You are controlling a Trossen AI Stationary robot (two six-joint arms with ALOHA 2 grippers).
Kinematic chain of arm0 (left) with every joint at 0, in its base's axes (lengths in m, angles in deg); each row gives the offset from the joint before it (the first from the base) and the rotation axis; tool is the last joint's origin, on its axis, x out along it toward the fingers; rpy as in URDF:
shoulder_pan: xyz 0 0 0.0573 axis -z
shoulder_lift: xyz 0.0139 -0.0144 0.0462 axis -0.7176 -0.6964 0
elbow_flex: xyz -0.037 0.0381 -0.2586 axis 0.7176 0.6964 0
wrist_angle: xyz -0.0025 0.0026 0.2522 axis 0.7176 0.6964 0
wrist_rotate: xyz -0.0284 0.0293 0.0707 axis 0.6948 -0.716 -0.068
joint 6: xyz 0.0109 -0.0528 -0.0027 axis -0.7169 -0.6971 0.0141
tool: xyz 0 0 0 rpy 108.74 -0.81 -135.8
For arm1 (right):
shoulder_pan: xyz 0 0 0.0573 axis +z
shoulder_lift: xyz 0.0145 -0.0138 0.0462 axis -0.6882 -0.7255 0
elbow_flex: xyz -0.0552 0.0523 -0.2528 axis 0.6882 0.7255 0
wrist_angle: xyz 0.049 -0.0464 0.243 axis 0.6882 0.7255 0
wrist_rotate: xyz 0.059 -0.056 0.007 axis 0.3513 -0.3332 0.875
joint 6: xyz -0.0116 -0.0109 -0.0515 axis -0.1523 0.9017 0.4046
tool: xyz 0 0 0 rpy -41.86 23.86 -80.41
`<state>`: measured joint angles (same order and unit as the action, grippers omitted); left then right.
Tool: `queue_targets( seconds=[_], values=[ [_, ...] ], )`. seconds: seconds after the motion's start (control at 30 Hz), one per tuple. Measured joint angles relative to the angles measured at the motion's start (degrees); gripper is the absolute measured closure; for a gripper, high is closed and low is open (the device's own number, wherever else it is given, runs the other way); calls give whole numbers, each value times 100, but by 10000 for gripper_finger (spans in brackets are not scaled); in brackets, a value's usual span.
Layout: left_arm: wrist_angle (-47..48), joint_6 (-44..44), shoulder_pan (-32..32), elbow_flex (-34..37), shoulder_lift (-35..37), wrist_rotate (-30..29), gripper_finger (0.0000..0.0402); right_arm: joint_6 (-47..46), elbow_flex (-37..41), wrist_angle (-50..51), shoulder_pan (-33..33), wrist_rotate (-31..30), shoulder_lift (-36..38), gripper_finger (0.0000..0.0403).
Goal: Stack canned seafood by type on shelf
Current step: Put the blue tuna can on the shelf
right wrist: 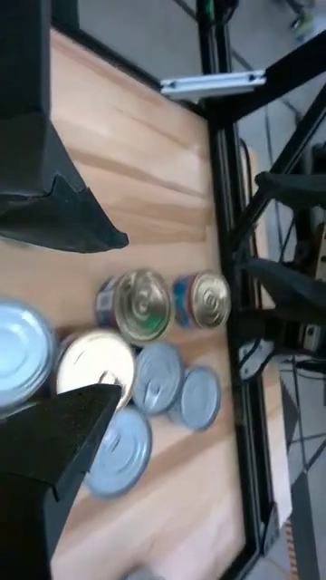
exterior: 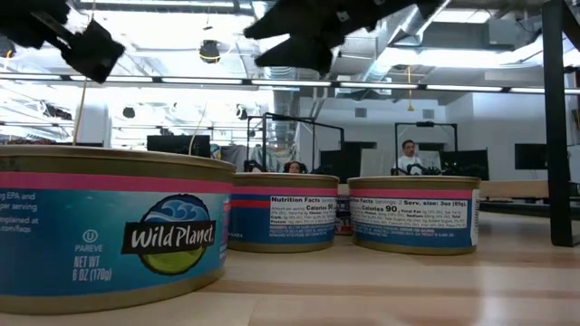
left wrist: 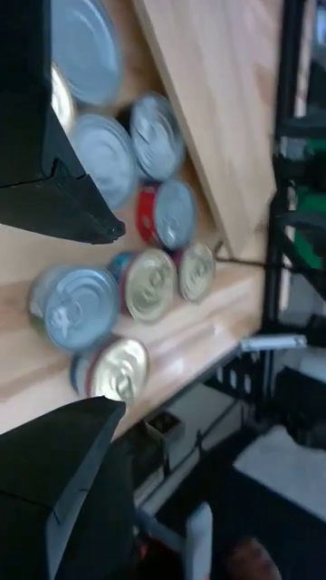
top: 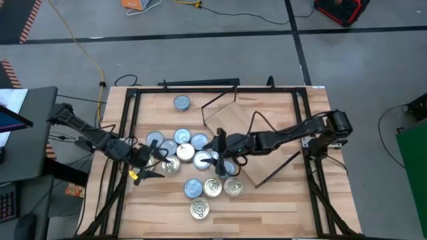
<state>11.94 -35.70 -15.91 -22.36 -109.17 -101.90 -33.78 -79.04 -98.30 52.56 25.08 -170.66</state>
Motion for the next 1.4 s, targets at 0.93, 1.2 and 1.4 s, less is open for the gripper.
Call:
queue_targets(
  seconds=[0.93, 1.2, 1.4],
  values=[
    [2001, -504, 947, -1435, -2158, -418, 123, -581, -3032, 2185, 1355, -1292, -2480, 127],
    [1506, -831, 1674, -1537, -2449, -864, 123, -859, -4384, 3737, 1777, -1160, -3014, 130],
    [1349, -1155, 1826, -1534, -2641, -1137, 123, -1061, -4579, 4104, 2102, -769, -3037, 150]
  ],
)
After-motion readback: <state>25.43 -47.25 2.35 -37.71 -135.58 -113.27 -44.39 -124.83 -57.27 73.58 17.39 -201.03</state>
